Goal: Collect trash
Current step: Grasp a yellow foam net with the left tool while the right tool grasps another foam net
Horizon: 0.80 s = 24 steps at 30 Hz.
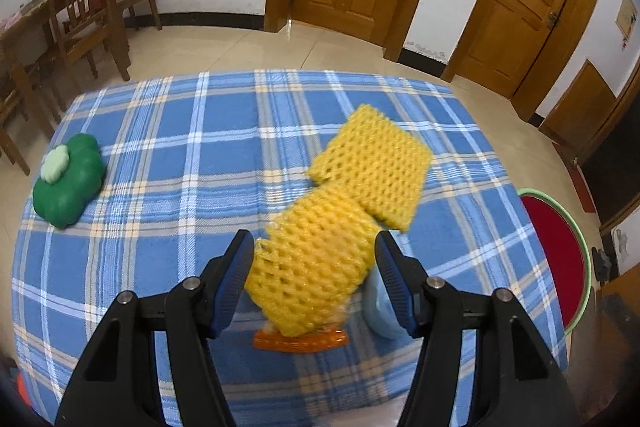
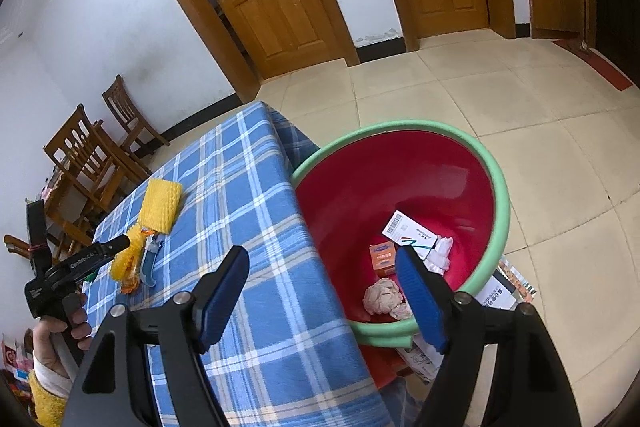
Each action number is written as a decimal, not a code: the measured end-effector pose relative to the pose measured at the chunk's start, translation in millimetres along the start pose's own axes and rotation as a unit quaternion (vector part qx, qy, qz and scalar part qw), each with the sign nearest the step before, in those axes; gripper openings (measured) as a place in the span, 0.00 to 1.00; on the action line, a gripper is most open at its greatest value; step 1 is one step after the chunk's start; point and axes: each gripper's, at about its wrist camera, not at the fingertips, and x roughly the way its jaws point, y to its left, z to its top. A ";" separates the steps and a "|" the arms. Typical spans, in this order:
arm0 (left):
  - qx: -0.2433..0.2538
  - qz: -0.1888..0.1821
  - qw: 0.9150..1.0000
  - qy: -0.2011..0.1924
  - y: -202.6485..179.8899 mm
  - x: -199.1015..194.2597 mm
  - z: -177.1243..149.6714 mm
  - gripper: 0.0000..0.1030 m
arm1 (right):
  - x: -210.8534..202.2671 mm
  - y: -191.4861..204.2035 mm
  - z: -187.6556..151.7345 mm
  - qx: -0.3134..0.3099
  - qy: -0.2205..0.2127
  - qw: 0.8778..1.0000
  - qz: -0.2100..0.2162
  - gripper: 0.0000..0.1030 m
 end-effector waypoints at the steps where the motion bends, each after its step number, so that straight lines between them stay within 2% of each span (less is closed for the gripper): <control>1: -0.002 -0.002 1.000 0.002 1.9 1.8 -0.6 0.61 | 0.3 2.5 0.5 -0.002 0.001 1.000 0.000 0.76; 10: -0.014 -0.042 0.999 0.003 11.5 9.3 -7.1 0.61 | 13.6 31.3 6.4 -0.017 0.014 1.000 -0.006 0.76; 12: -0.017 -0.057 0.998 0.003 14.9 9.7 -8.2 0.55 | 18.1 38.8 7.7 -0.021 0.019 1.000 -0.005 0.76; 14: -0.017 -0.078 0.997 0.004 17.2 10.3 -8.8 0.45 | 21.9 46.5 9.0 -0.024 0.023 0.999 0.000 0.76; 17: -0.011 -0.091 0.996 -0.002 18.8 8.2 -10.1 0.38 | 31.5 62.5 12.3 -0.030 0.034 0.999 0.011 0.76; 24: -0.027 -0.121 0.992 -0.012 35.1 3.7 -12.0 0.31 | 54.2 103.6 14.3 -0.062 0.048 0.997 0.019 0.76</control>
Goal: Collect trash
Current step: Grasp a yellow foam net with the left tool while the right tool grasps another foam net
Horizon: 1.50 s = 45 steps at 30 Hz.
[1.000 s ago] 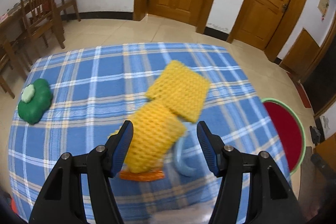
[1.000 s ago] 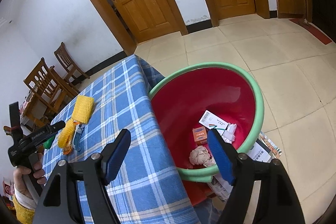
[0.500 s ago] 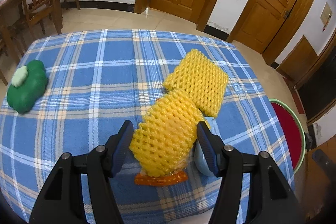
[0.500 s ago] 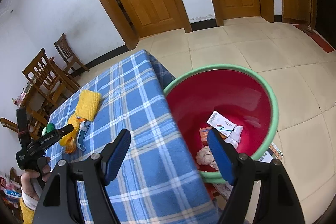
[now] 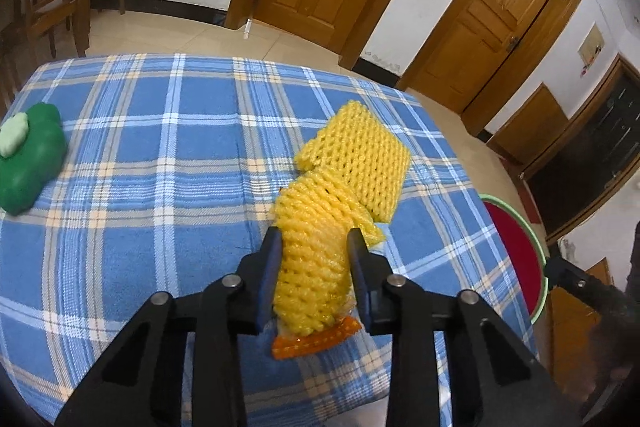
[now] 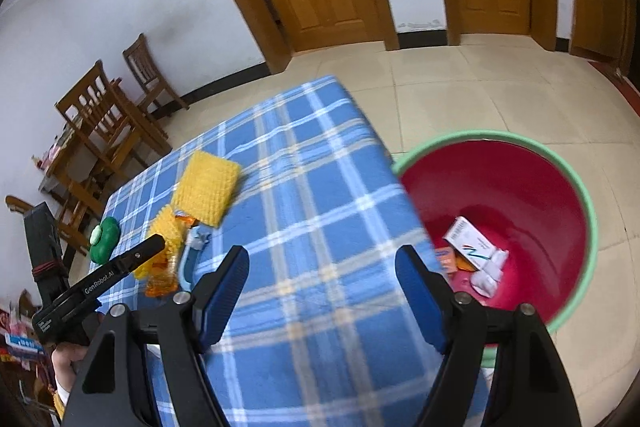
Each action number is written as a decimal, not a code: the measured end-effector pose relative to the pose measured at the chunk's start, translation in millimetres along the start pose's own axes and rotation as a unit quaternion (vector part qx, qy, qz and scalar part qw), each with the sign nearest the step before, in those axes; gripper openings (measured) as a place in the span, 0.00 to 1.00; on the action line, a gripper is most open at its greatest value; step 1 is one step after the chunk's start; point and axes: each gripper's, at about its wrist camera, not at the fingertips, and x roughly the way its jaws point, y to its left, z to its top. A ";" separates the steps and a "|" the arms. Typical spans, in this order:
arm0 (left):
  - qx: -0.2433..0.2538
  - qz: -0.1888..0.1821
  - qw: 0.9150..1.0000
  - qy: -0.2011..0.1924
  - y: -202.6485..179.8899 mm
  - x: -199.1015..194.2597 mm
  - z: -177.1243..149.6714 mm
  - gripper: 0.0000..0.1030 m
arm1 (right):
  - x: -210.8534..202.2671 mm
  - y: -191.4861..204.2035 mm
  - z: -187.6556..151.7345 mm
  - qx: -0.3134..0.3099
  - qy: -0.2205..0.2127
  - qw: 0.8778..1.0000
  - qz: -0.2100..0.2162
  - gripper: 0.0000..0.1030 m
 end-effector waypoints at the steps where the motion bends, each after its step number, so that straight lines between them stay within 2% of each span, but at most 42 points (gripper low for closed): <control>1: -0.002 -0.001 1.000 -0.002 2.9 -1.4 -0.2 0.31 | 3.9 4.7 0.8 -0.004 0.002 1.000 0.001 0.76; 4: -0.014 -0.003 1.000 -0.012 13.6 -7.6 1.2 0.26 | 16.4 19.2 4.1 -0.014 0.009 1.000 0.002 0.76; 9: -0.041 -0.011 0.998 -0.045 29.7 -25.0 8.4 0.25 | 35.5 38.9 8.8 -0.029 0.018 0.999 0.004 0.76; 13: -0.049 0.018 0.996 -0.074 40.1 -36.7 11.9 0.25 | 54.0 53.8 14.4 -0.039 0.025 0.999 0.006 0.76; 20: -0.060 0.073 0.993 -0.075 55.7 -31.5 10.1 0.25 | 89.2 77.1 26.1 -0.051 0.034 0.998 0.006 0.76; 27: -0.067 0.089 0.991 -0.073 62.1 -25.7 7.6 0.25 | 121.8 90.4 35.1 -0.055 0.048 0.997 0.002 0.75; 33: -0.068 0.093 0.991 -0.069 62.7 -23.0 5.3 0.25 | 130.8 100.5 32.5 -0.078 0.034 0.996 -0.023 0.60; 35: -0.068 0.093 0.991 -0.069 62.8 -22.9 5.3 0.25 | 131.7 104.9 30.4 -0.088 0.029 0.995 -0.028 0.51; 37: -0.068 0.093 0.991 -0.069 62.8 -22.7 5.4 0.25 | 131.9 107.6 29.6 -0.089 0.033 0.995 -0.010 0.31; 40: -0.069 0.092 0.991 -0.070 63.2 -22.4 4.8 0.25 | 129.0 112.5 27.1 -0.099 0.027 0.995 0.003 0.17; 45: -0.069 0.090 0.991 -0.070 62.5 -22.4 4.5 0.25 | 116.7 115.2 24.0 -0.107 0.004 0.994 0.022 0.08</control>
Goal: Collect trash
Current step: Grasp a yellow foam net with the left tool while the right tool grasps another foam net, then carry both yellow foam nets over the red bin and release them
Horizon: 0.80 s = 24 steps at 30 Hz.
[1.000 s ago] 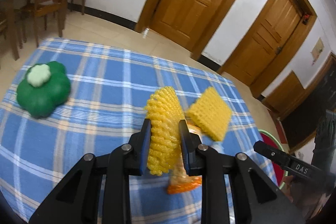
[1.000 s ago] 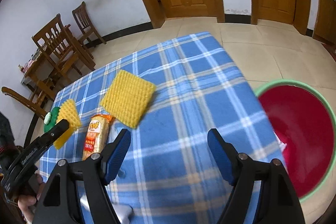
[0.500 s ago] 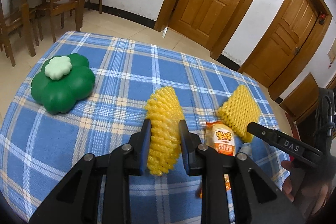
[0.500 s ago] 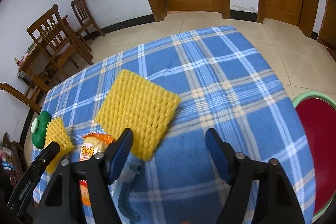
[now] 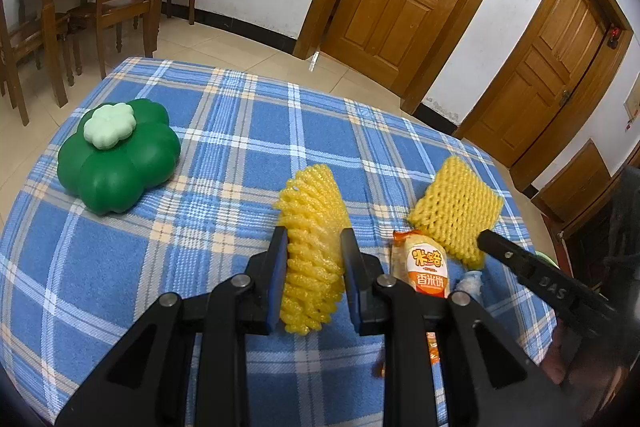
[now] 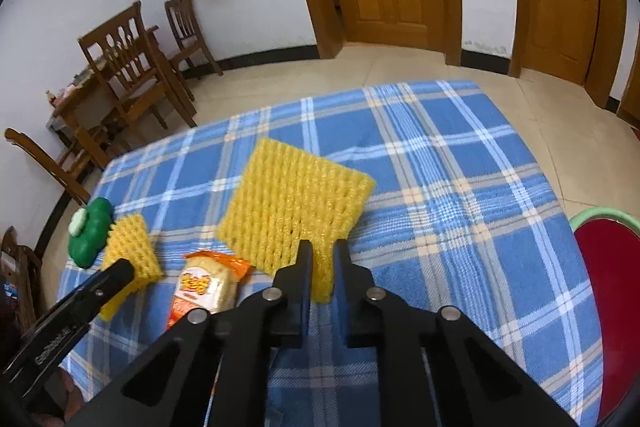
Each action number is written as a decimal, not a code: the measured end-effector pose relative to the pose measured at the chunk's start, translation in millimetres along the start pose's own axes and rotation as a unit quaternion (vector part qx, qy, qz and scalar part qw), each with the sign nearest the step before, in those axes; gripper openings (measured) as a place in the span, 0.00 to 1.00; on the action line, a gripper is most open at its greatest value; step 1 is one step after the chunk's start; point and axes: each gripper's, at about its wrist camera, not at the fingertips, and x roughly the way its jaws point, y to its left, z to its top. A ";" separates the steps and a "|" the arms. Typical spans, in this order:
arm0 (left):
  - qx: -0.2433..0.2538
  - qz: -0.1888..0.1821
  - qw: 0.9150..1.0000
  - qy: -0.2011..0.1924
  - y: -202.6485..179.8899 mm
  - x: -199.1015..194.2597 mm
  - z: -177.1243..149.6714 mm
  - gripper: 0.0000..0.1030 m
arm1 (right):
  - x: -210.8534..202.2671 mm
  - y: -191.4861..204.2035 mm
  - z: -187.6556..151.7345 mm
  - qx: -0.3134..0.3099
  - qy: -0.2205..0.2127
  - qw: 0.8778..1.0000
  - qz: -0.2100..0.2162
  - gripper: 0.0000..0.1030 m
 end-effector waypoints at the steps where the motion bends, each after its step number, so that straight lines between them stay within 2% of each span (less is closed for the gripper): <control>1: 0.000 0.000 1.000 0.000 -0.3 -0.1 -0.2 0.25 | -3.4 0.5 0.0 0.000 -0.005 1.000 0.002 0.08; 14: 0.001 -0.008 1.000 -0.006 -4.8 -6.2 -0.5 0.25 | -75.5 -12.2 -3.7 0.012 -0.089 0.996 0.010 0.07; 24: 0.009 -0.015 1.000 -0.011 -13.3 -10.7 -1.2 0.25 | -126.4 -64.4 -21.5 0.059 -0.122 0.990 -0.028 0.07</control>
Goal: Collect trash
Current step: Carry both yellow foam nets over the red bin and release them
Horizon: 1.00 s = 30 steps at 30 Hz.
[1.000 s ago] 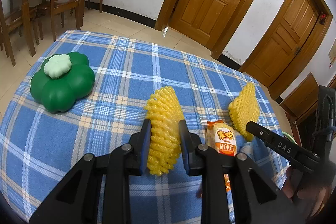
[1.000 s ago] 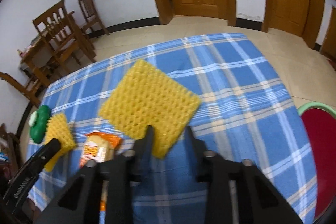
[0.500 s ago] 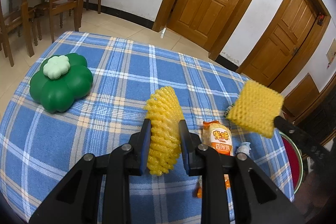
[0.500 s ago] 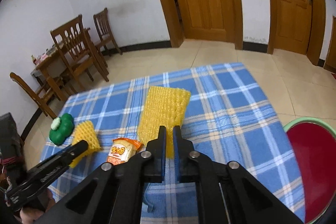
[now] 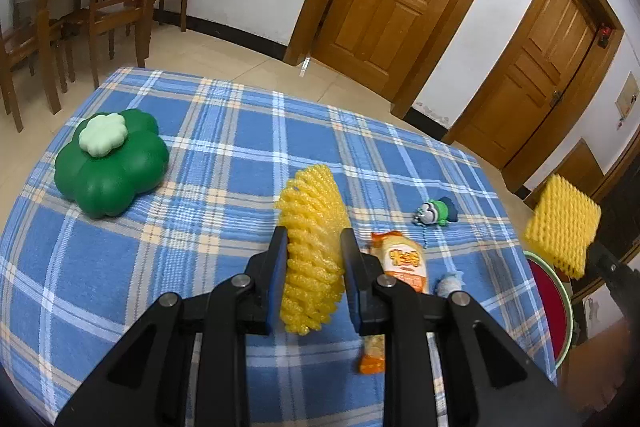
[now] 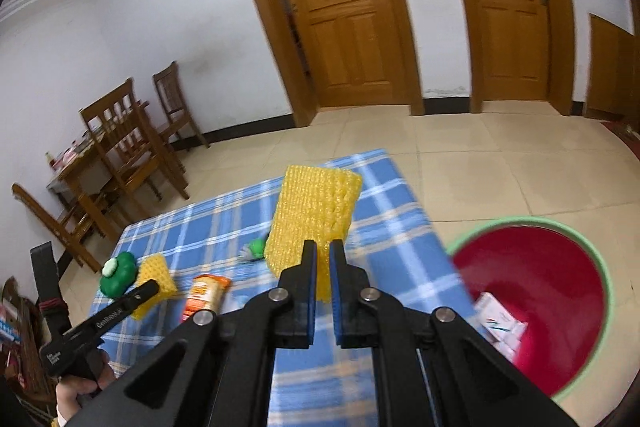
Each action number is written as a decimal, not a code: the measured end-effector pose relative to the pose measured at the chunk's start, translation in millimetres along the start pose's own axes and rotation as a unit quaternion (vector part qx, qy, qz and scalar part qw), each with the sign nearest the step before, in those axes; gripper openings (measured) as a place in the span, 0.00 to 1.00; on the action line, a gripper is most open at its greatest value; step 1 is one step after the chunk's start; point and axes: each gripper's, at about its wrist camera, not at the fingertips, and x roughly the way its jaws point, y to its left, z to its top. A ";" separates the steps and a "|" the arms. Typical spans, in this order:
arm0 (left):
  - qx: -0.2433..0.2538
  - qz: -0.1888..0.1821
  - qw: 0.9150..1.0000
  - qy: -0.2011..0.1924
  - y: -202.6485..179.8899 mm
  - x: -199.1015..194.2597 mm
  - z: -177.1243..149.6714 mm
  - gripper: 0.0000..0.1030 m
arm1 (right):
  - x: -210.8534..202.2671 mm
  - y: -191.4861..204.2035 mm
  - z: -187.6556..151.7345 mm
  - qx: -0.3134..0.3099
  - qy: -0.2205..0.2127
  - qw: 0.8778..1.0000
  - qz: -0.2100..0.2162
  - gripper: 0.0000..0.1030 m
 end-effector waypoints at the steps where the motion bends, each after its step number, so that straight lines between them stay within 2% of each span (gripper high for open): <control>1: 0.001 -0.002 1.000 -0.001 -2.0 -1.1 0.1 0.25 | -3.3 -4.1 -0.9 0.003 -0.001 1.000 -0.004 0.07; 12: 0.041 -0.033 0.999 -0.009 -47.1 -28.6 -5.7 0.25 | -42.3 -78.9 -16.3 0.063 -0.017 0.995 -0.069 0.07; 23: 0.071 -0.086 0.994 0.015 -102.4 -44.7 -19.7 0.25 | -55.4 -139.9 -44.0 0.128 0.000 0.987 -0.099 0.07; 30: 0.097 -0.100 0.990 0.034 -136.4 -42.6 -29.6 0.25 | -61.1 -166.6 -57.4 0.151 0.011 0.982 -0.108 0.07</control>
